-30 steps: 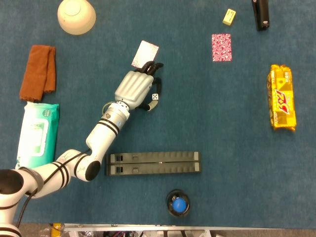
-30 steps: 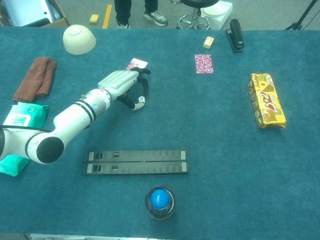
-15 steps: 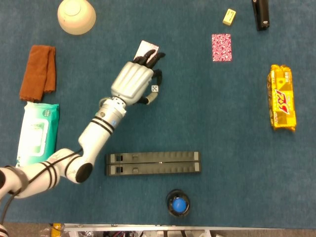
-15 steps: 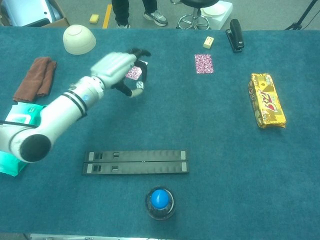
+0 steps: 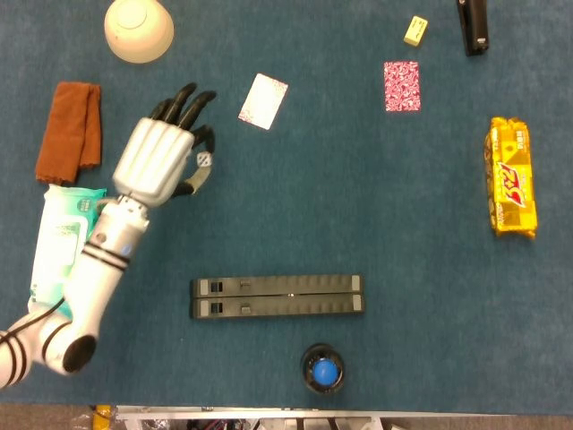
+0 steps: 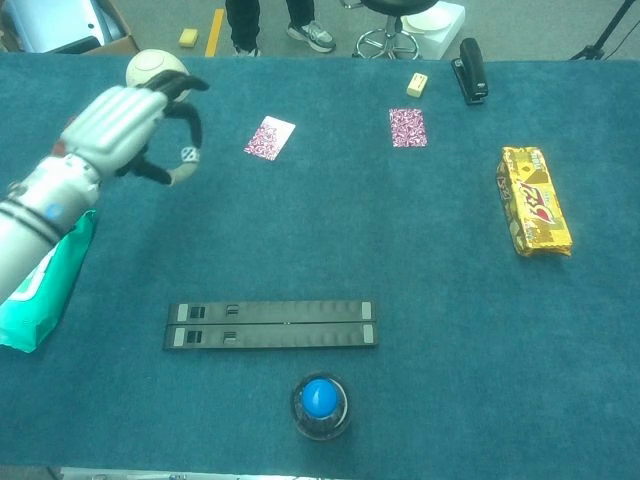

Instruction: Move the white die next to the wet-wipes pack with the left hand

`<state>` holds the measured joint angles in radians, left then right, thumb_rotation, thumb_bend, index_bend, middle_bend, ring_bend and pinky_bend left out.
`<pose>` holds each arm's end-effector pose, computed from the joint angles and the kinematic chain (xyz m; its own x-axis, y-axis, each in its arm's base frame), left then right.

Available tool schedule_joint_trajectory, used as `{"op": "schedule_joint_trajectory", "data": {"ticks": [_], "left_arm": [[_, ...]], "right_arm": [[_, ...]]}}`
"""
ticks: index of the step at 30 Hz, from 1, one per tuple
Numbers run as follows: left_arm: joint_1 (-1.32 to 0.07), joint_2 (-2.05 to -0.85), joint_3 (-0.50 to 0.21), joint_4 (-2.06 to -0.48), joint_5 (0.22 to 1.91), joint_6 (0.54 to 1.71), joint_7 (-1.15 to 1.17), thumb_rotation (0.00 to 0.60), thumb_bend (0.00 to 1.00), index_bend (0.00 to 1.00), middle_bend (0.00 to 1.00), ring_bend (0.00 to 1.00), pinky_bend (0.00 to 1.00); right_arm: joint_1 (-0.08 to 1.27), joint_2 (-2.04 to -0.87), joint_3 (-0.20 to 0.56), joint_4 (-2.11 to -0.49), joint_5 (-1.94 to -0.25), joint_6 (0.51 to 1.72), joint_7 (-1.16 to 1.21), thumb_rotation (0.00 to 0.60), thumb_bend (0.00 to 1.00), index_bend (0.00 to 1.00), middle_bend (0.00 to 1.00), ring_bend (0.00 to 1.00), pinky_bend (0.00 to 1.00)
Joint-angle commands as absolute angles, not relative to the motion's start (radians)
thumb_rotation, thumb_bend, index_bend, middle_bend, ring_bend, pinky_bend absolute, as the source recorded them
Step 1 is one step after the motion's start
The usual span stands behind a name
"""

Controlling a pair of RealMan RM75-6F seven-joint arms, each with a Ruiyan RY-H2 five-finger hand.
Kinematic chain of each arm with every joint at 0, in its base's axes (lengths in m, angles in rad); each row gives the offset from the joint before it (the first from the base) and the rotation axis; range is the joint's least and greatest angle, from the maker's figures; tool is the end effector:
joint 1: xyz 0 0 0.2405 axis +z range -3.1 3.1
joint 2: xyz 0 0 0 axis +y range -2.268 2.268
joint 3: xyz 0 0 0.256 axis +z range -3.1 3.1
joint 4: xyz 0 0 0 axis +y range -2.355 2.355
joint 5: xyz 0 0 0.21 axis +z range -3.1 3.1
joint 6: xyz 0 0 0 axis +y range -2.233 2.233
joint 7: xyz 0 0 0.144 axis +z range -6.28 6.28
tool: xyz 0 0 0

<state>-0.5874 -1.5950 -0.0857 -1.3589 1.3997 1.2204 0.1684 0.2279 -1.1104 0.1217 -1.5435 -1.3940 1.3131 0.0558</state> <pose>-0.1870 0.3096 -0.0040 0.3892 0.0834 0.9174 0.8562 -0.4000 -0.3269 -0.3116 -0.2426 0.1643 0.3919 -0.0337 0.9194 -0.9200 -0.0236 0.3913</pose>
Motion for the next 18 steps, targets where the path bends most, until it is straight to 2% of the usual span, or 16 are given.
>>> {"op": "schedule_joint_trajectory", "data": {"ticks": [1, 12, 16, 18], "left_arm": [[-0.555, -1.58, -0.058, -1.38, 1.425, 1.253, 0.148, 0.6, 0.29, 0.62, 0.13, 0.06, 0.21], [-0.52, -1.603, -0.037, -1.375, 1.433, 1.242, 0.124, 0.6, 0.29, 0.62, 0.14, 0.07, 0.21], [-0.546, -1.571, -0.12, -1.424, 1.47, 1.313, 0.136, 0.6, 0.29, 0.62, 0.14, 0.07, 0.22], [-0.56, -1.522, -0.186, -1.506, 1.496, 1.371, 0.135, 0.598, 0.29, 0.58, 0.14, 0.07, 0.22]], "right_arm": [[0.232, -1.117, 0.121, -1.539, -1.391, 1.305, 0.053, 0.6, 0.0, 0.44, 0.4, 0.35, 0.42], [0.23, -1.118, 0.12, -1.535, -1.384, 1.302, 0.054, 0.6, 0.0, 0.44, 0.4, 0.35, 0.42], [0.23, -1.114, 0.12, -1.535, -1.379, 1.296, 0.053, 0.6, 0.0, 0.44, 0.4, 0.35, 0.42], [0.231, -1.114, 0.12, -1.536, -1.379, 1.294, 0.053, 0.6, 0.0, 0.44, 0.4, 0.35, 0.42]]}}
